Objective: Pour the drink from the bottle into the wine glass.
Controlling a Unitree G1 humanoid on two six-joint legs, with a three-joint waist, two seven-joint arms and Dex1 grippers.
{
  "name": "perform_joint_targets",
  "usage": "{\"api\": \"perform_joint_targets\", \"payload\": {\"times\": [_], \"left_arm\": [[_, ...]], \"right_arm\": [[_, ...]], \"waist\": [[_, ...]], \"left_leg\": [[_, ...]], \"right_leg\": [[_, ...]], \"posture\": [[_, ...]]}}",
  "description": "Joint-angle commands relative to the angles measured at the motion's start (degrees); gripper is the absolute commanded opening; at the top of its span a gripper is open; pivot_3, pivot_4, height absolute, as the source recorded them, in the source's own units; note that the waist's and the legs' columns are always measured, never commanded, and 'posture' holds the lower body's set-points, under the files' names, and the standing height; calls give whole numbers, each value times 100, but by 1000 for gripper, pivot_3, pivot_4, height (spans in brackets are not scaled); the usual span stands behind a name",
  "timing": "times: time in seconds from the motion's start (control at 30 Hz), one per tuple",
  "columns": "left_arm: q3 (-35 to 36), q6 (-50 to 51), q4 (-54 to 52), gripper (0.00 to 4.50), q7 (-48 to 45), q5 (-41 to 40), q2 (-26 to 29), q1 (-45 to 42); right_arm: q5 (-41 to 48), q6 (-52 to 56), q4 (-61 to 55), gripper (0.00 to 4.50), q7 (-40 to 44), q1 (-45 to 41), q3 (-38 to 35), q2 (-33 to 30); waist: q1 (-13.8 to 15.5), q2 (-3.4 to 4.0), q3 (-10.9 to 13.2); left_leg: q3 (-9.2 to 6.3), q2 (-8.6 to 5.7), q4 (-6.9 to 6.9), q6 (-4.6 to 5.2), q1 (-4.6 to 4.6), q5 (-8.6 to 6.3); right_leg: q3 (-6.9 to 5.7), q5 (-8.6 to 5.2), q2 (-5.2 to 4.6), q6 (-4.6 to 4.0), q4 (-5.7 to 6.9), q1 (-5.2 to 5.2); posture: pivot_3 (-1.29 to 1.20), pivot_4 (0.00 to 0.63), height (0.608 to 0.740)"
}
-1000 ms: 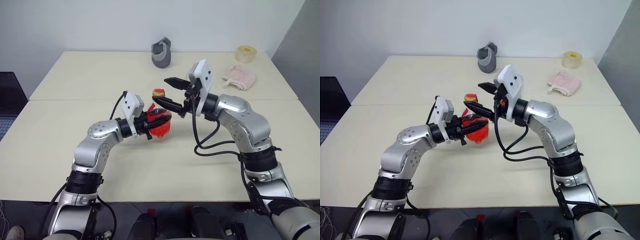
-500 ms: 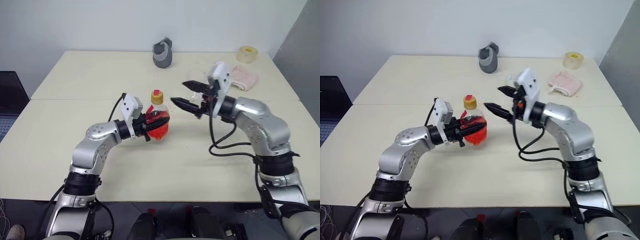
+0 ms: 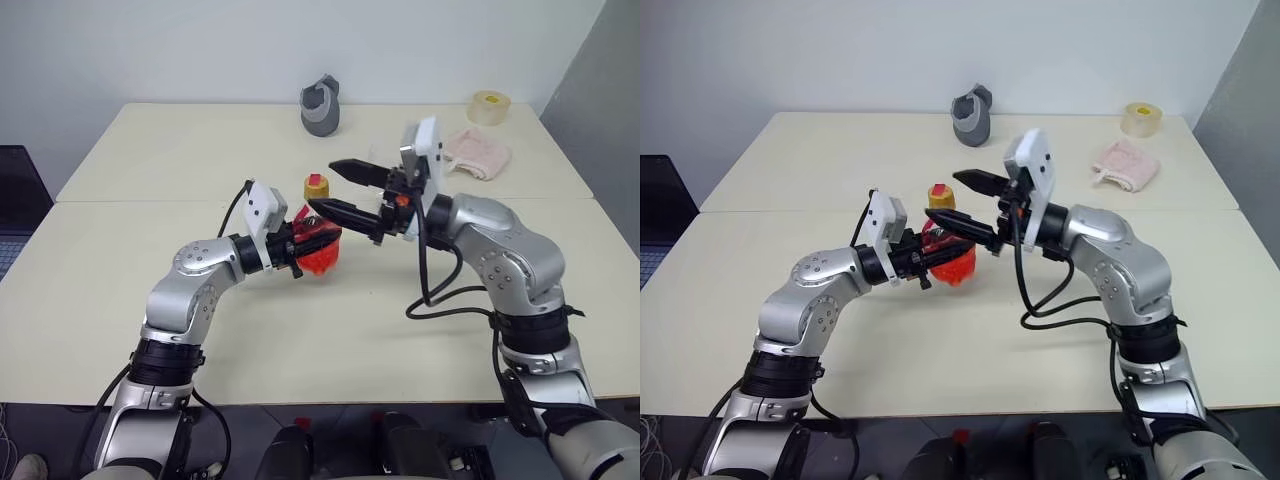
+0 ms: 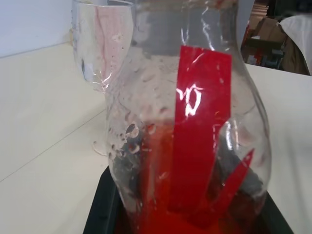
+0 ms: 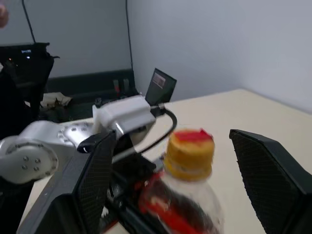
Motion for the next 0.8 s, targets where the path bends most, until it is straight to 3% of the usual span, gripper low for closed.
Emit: {"api": "perform_joint_targets", "payload": {"times": [0.03, 0.37, 0.8], "left_arm": [[89, -140, -155, 1344, -49, -65, 6, -136], [128, -120, -239, 1344, -18, -71, 45, -77], [83, -169, -188, 1344, -33, -58, -9, -98]], "right_arm": [[-271, -370, 194, 3952, -11, -199, 153, 131], [-843, -772, 709, 3952, -114, -346, 291, 217], [-576, -365, 479, 3952, -332, -265, -73, 183]], "waist": [[0, 0, 0], [0, 0, 0], [0, 0, 0]], "left_leg": [[0, 0, 0, 0, 0, 0], [1, -1, 1, -2, -1, 1], [1, -1, 1, -2, -1, 1]], "right_leg": [[0, 0, 0, 0, 0, 0], [1, 0, -1, 0, 0, 0], [2, 0, -1, 0, 0, -1]], "posture": [[0, 150, 740], [0, 150, 740], [0, 150, 740]]}}
